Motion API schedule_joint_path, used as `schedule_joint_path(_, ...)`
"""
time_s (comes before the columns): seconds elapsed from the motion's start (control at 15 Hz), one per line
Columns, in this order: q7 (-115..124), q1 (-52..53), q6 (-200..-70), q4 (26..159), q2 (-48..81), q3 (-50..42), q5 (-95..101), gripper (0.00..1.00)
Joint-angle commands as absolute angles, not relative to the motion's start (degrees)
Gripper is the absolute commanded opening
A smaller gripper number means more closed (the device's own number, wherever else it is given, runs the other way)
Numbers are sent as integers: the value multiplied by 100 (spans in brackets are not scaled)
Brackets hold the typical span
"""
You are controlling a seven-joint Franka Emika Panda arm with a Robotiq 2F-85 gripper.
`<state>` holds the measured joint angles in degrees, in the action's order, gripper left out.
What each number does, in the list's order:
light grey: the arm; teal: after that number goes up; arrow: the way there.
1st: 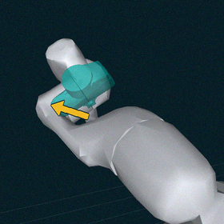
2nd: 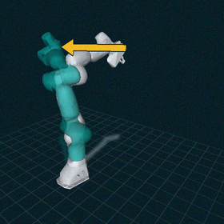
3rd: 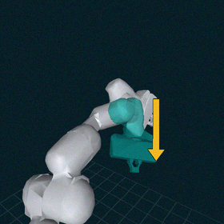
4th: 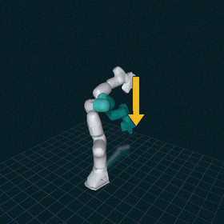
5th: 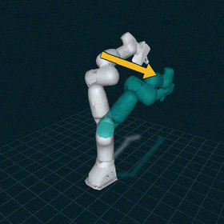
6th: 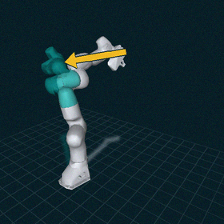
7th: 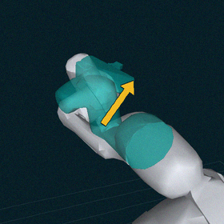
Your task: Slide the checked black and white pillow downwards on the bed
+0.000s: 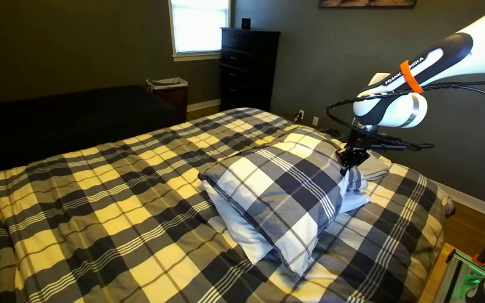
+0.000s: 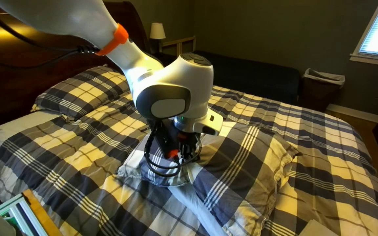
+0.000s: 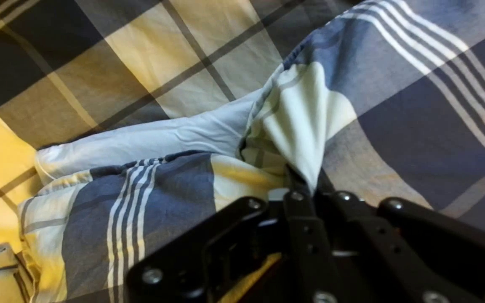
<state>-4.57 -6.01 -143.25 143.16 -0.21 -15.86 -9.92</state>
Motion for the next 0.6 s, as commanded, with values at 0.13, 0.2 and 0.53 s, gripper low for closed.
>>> schedule_joint_path(0.13, 102, -965, -13373, 14935, -1217, -1380, -452, 2)
schedule_joint_path(0.2, 157, -1001, -13291, 15006, -1353, -1350, -385, 2)
schedule_joint_path(0.53, 107, -1170, -12951, 15499, -1974, -1195, 135, 2)
